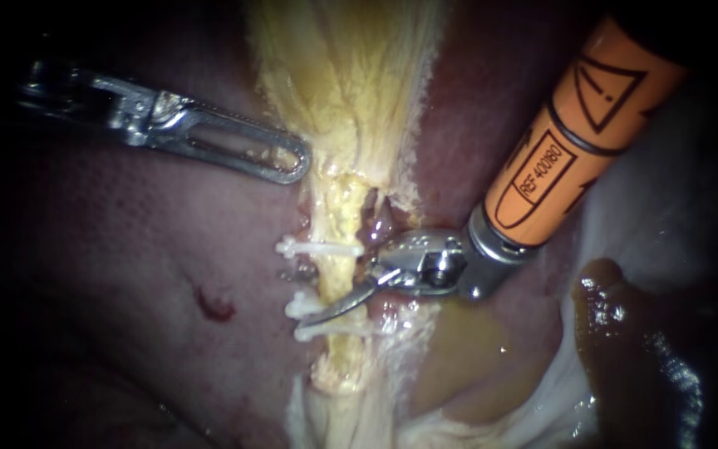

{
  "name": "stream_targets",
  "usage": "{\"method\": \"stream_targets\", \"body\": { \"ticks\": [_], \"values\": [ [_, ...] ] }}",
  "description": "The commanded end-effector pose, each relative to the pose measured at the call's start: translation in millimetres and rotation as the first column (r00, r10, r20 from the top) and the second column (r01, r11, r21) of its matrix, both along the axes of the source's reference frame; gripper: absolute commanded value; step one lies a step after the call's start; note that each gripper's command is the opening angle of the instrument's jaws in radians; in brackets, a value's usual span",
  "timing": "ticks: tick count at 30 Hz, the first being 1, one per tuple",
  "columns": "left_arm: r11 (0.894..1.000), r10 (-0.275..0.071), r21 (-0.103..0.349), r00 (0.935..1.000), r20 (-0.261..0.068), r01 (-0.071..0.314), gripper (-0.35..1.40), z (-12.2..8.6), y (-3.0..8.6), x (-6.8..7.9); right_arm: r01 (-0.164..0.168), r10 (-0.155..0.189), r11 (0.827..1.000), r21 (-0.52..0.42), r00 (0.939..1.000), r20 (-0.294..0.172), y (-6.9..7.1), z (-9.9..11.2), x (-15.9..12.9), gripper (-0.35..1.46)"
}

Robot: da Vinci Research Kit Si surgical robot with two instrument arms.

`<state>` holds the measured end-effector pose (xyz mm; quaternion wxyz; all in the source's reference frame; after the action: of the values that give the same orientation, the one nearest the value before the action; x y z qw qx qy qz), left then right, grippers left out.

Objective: Go to the cutting position left tube

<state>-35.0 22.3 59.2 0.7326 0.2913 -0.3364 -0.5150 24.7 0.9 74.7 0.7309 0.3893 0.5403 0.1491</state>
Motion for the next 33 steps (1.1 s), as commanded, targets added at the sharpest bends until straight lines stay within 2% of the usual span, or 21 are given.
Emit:
{"method": "stream_targets", "body": {
  "ticks": [1,6,13,26,33],
  "values": [
    [1.000,0.000,0.000,1.0000,0.000,0.000,-0.35,0.0,0.0,0.0,-0.004,0.004,1.000,-0.003,1.0000,0.001,0.0,0.0,-0.2,1.45],
    [1.000,0.001,0.000,1.0000,0.001,-0.001,-0.35,0.0,0.0,0.1,-0.015,0.015,1.000,-0.024,0.9999,0.003,0.4,0.2,-1.3,1.45],
    [1.000,0.001,0.000,1.0000,0.001,-0.001,-0.35,-0.1,-0.1,0.3,-0.033,0.033,0.999,-0.029,0.9993,0.016,1.7,0.3,-3.4,1.45],
    [1.000,0.002,0.000,1.0000,0.002,-0.002,-0.35,-0.2,-0.2,0.5,-0.039,0.040,0.998,-0.053,0.9990,0.022,1.9,0.5,-5.9,1.45],
    [1.000,0.003,0.000,1.0000,0.002,-0.003,-0.35,-0.2,-0.2,0.6,-0.065,0.068,0.993,-0.102,0.9975,0.020,2.7,-0.3,-7.9,1.45]
  ]
}}
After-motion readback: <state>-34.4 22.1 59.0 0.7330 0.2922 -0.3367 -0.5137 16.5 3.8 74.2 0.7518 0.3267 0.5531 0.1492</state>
